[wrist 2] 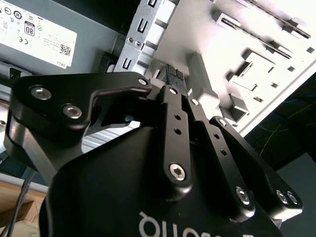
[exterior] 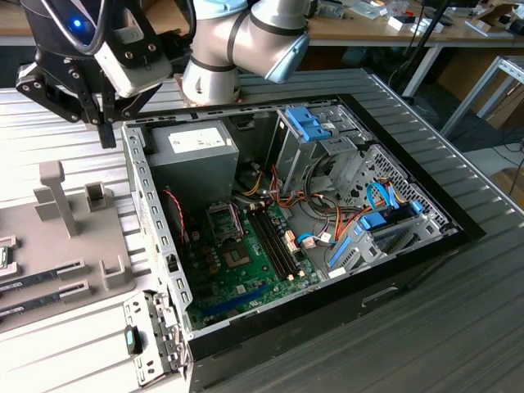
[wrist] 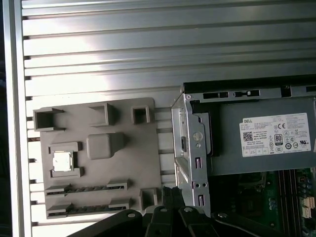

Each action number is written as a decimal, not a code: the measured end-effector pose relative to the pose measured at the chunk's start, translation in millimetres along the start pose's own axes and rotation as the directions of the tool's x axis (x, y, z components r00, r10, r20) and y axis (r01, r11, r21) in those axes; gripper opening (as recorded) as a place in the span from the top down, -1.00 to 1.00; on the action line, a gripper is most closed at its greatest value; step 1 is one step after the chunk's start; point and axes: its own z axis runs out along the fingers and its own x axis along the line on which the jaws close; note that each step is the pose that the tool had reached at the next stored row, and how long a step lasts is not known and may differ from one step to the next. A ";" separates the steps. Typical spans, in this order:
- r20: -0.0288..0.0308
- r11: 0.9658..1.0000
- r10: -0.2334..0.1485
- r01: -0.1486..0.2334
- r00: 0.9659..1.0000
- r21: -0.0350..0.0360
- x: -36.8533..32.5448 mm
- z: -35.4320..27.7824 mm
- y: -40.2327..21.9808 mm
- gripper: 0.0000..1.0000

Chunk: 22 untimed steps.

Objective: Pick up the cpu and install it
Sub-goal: 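Reach for the cpu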

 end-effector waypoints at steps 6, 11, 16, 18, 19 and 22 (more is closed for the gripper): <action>0.000 1.000 0.000 0.000 1.000 0.000 2.8 0.0 -0.2 0.79; 0.000 1.000 0.000 0.000 1.000 0.000 5.7 0.0 -0.4 0.79; 0.000 1.000 0.000 0.000 1.000 0.000 8.6 -0.1 -0.6 0.79; 0.000 1.000 0.000 0.000 1.000 0.000 10.3 -0.1 -0.8 0.79; 0.000 1.000 0.000 0.000 1.000 0.000 10.8 -0.1 -0.8 0.79; 0.000 1.000 0.000 0.000 1.000 0.000 12.6 -0.1 -0.9 0.79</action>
